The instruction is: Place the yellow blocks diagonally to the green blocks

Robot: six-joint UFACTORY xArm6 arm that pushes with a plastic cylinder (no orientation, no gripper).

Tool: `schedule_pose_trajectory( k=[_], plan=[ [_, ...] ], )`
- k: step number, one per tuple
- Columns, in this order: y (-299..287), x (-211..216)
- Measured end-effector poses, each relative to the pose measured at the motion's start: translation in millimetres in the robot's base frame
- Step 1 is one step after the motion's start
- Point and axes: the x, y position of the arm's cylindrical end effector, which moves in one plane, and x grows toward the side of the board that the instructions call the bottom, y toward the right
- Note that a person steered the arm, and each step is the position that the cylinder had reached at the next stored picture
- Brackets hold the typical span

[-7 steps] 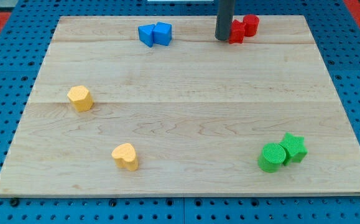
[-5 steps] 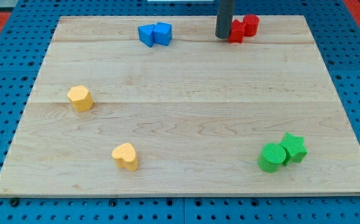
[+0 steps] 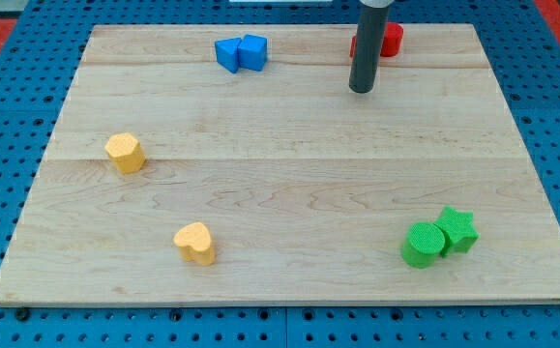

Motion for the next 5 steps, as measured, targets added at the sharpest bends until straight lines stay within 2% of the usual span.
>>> schedule_pose_trajectory(
  k=[2,3,5],
  plan=[
    [4,5],
    [-3,25],
    [-67,30]
  ],
)
